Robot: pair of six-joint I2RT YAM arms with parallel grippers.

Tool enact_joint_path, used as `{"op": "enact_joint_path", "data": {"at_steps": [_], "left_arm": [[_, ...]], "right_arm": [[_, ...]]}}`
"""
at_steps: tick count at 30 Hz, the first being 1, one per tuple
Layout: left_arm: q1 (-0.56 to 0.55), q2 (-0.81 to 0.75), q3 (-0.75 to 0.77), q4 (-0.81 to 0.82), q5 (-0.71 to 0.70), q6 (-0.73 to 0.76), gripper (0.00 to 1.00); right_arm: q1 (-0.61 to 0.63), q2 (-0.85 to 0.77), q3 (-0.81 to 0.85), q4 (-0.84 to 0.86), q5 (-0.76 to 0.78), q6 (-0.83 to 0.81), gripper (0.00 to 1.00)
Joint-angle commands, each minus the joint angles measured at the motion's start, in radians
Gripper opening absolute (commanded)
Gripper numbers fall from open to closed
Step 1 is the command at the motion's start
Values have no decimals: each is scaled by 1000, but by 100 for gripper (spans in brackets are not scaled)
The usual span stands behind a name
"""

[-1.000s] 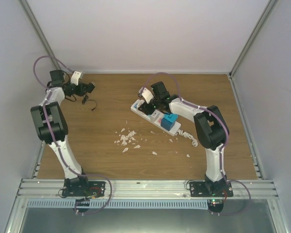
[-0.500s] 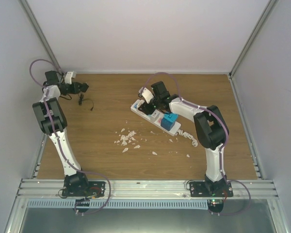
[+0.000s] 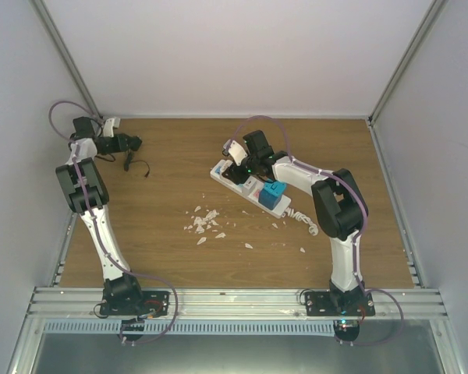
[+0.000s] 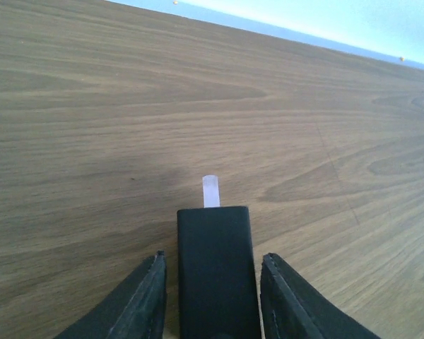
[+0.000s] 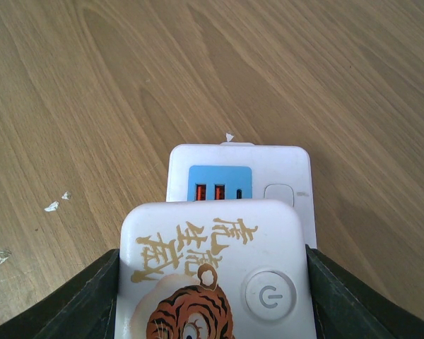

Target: Pull the plug off the socket

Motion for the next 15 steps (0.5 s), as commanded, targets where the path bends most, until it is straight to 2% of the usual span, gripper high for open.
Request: {"op": "enact_joint_path", "data": {"at_steps": [1, 7, 15], "left_arm": [[11, 23, 29, -27, -27, -28, 42], [21, -16, 24, -28, -93, -40, 63], [22, -159, -57, -2, -124, 9, 73]], "right_arm": [[-12, 71, -24, -135, 25, -40, 29], [0, 66, -21, -139, 23, -43, 29], [18, 65, -17, -143, 4, -47, 29]]}}
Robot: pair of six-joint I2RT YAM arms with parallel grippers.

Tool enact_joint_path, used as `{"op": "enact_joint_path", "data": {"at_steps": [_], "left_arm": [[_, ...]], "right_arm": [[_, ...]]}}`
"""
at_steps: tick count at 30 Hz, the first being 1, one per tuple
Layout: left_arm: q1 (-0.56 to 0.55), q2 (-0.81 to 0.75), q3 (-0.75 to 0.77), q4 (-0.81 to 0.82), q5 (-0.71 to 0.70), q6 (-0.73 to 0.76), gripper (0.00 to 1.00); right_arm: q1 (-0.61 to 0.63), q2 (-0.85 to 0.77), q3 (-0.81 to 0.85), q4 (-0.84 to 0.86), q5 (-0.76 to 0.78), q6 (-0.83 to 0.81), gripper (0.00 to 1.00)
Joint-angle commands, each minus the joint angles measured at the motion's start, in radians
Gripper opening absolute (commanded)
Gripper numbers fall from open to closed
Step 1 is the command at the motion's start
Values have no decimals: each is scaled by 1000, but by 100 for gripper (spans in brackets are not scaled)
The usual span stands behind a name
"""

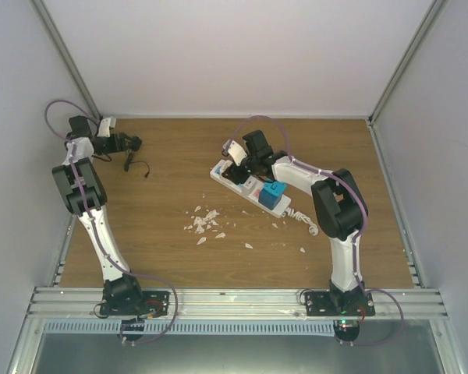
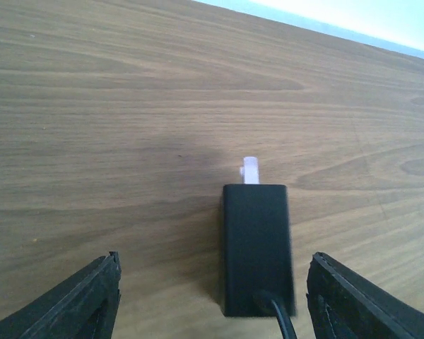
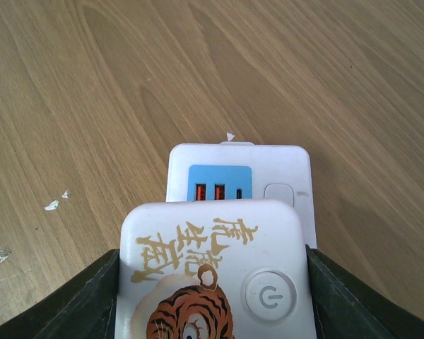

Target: Pull the plug off the socket

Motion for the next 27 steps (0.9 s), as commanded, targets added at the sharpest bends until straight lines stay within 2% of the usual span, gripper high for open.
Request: {"op": "enact_joint_path", "data": {"at_steps": [1, 6, 12, 16, 20, 27], "left_arm": [[9, -159, -74, 40, -21, 50, 74], [8, -289, -193, 67, -18, 115, 77], [-8, -452, -379, 89, -22, 212, 78], [-34, -588, -549, 121, -27, 267, 79], [-66, -692, -676, 142, -17, 290, 80], [-177, -841, -835, 139, -5, 341, 85]], "right_arm": [[14, 63, -21, -133, -1, -44, 29], [23, 61, -14, -138, -19, -42, 31], [30, 55, -3, -146, -21, -44, 40], [30, 33, -2, -148, -23, -45, 55], [31, 9, 6, -153, -32, -40, 75], [30, -57, 17, -169, -41, -48, 92]]}}
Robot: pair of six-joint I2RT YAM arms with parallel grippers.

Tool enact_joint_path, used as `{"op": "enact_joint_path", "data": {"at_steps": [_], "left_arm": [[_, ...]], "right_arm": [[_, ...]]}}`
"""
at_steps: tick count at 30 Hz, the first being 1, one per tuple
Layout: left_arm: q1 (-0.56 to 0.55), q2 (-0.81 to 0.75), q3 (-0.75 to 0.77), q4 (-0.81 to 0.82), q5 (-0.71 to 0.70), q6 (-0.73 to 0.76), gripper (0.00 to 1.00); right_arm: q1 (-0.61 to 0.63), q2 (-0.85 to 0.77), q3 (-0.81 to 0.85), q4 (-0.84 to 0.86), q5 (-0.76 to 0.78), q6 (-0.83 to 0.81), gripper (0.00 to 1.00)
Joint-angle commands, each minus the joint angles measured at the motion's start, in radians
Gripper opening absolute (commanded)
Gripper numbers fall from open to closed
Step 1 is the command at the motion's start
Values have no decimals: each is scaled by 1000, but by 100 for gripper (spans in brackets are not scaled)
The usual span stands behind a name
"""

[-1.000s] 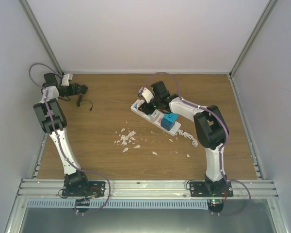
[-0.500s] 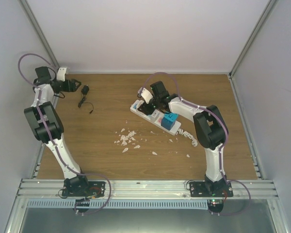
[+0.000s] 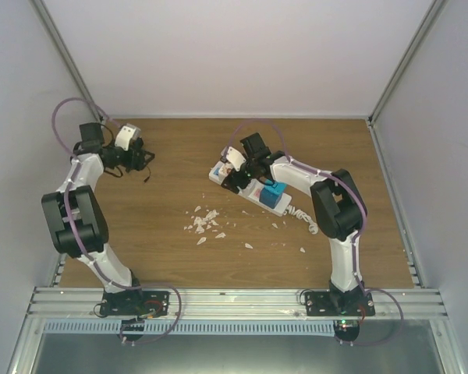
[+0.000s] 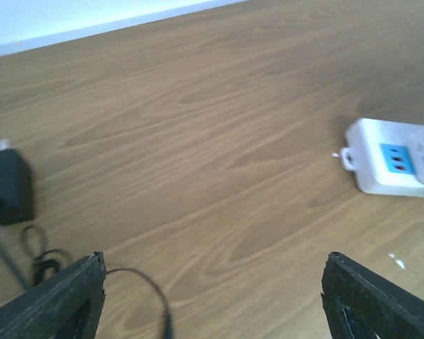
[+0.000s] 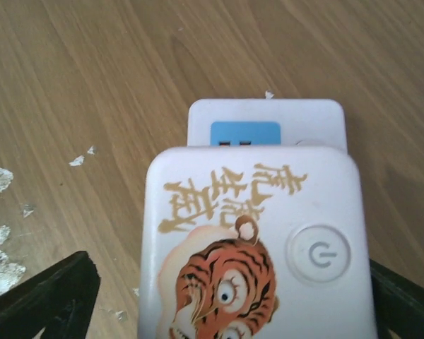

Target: Pull the plug off the socket

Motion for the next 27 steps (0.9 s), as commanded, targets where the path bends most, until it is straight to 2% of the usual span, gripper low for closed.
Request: {"op": "enact_joint_path", "data": {"at_steps": [1, 5, 11, 15, 20, 27], "left_arm": [[-84, -106, -69, 28, 20, 82, 87], [-189, -166, -98, -7, -22, 155, 99], [-264, -221, -99, -25, -4, 199, 99], [-314, -217, -93, -56, 8, 254, 99], [-396, -144, -37, -138, 30, 318, 99], [-482, 68, 142, -235, 140, 314, 99]], "right_arm": [[12, -72, 2, -69, -30, -10, 95], [11, -134, -24, -83, -19, -29, 97], [7, -191, -46, -168, 54, -87, 97], [-14, -250, -93, -220, 39, -113, 98], [-60, -363, -214, -223, 2, -121, 99], [-131, -490, -340, -201, -61, -113, 100]]}}
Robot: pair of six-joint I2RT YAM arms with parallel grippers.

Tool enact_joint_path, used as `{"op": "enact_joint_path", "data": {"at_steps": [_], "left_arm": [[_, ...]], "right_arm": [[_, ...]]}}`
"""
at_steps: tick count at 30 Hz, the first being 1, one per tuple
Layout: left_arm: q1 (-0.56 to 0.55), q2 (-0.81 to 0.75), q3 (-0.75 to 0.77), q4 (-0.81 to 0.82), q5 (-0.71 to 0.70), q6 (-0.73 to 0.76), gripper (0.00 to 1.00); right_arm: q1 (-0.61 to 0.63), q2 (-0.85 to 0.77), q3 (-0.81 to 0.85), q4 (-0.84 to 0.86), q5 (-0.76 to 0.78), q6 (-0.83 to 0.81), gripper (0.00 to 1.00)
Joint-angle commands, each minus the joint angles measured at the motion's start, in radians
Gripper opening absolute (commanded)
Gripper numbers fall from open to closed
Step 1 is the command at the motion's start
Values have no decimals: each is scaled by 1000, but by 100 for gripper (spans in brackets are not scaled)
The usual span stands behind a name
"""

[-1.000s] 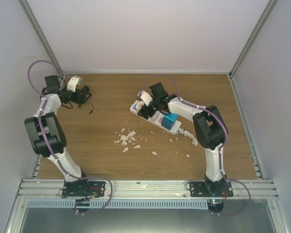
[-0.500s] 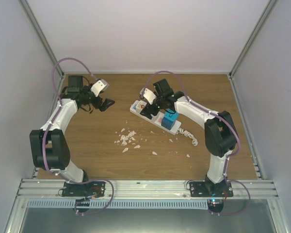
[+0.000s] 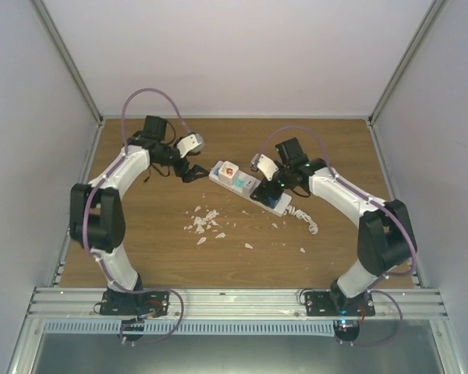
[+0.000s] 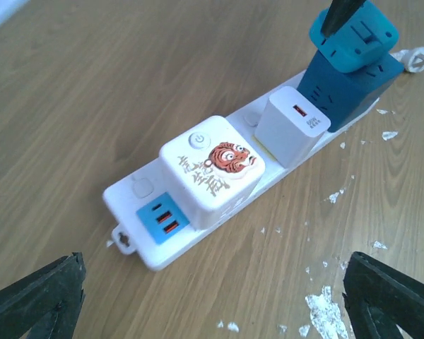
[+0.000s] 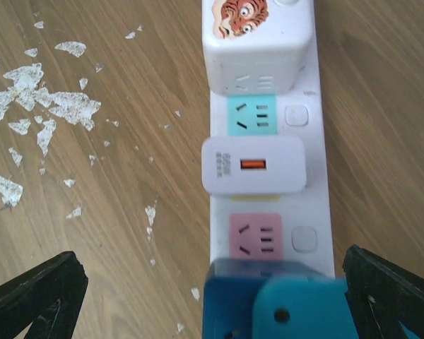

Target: Pull the plug off the socket

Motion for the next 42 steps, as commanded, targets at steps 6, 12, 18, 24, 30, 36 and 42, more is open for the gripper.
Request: {"op": "enact_joint_path", "data": {"at_steps": [6, 12, 18, 24, 30, 36, 42], "left_arm": [[-104, 226, 234, -175, 105, 270, 99], [-135, 389, 502, -363, 62, 522, 99], [-179, 454, 581, -422, 5, 717, 99], [-212, 540, 690, -498, -16, 748, 97], [-224, 565, 689, -460, -48, 736, 95], [-221, 587, 687, -474, -106, 738, 89], [-216, 556, 615, -448, -108, 710, 79]], "right_arm": [[-81, -145, -98, 38, -74, -21, 100], [-139, -194, -122, 64, -141, -30, 100], [-157, -227, -152, 79, -153, -38, 100], [-162, -227, -157, 84, -156, -40, 100], [-162, -235, -162, 83, -173, -39, 100], [-162, -234, -166, 84, -174, -42, 100], [-162, -233, -169, 86, -178, -45, 100]]}}
